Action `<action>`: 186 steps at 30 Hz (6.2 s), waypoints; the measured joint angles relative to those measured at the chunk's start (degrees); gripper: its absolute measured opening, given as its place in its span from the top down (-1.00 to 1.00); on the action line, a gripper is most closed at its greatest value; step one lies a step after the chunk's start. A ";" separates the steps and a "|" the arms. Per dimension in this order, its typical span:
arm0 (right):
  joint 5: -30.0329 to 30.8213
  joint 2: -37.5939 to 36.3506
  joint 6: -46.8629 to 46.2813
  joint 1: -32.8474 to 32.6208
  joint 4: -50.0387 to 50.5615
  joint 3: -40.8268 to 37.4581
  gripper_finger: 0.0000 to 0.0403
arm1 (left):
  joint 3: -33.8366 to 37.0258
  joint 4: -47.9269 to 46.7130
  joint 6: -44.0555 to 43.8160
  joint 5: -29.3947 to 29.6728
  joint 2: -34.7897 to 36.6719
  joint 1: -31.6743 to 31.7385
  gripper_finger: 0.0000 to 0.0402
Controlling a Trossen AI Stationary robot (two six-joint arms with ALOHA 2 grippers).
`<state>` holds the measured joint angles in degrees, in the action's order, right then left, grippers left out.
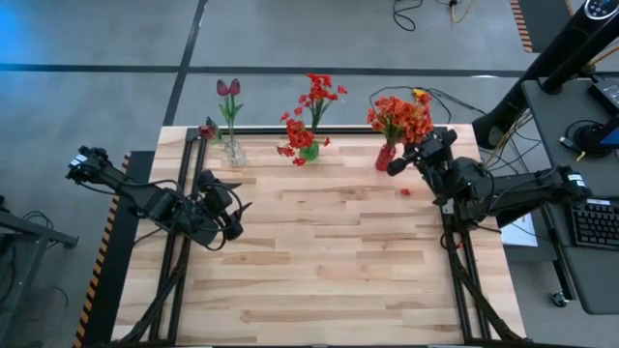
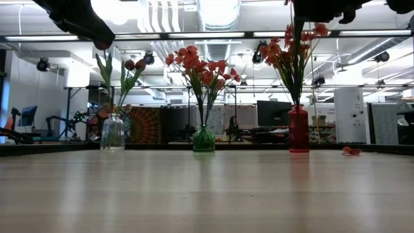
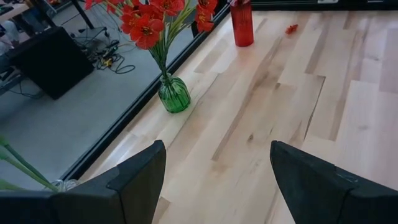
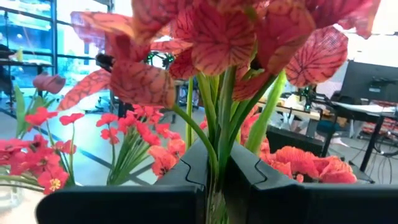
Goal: Sort flowers into vase by color
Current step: Put the orange flower into the red vase
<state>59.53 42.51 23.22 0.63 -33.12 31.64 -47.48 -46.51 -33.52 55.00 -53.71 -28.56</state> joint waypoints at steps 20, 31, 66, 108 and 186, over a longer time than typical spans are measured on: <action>-0.02 0.04 -0.25 0.54 -0.42 0.00 0.90 | 7.87 110.40 50.45 -4.54 -37.81 5.78 -0.34; -0.15 0.04 0.66 0.54 -0.14 0.00 0.90 | -14.33 117.82 58.99 5.02 -66.32 10.22 -0.34; -4.05 3.80 1.90 4.90 -0.46 -0.04 0.90 | -31.56 119.93 57.89 -8.87 -83.01 21.97 -0.06; -4.02 6.05 1.93 7.29 -0.16 -0.04 0.90 | -31.45 118.42 59.61 -4.35 -82.95 21.15 -0.06; -1.48 6.01 -26.38 5.24 50.90 22.78 -0.70 | 11.40 107.77 54.96 -6.30 -31.50 9.70 -0.01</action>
<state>58.04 48.51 -3.16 5.87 17.78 54.42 -36.08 61.26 21.44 48.70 -85.21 -18.85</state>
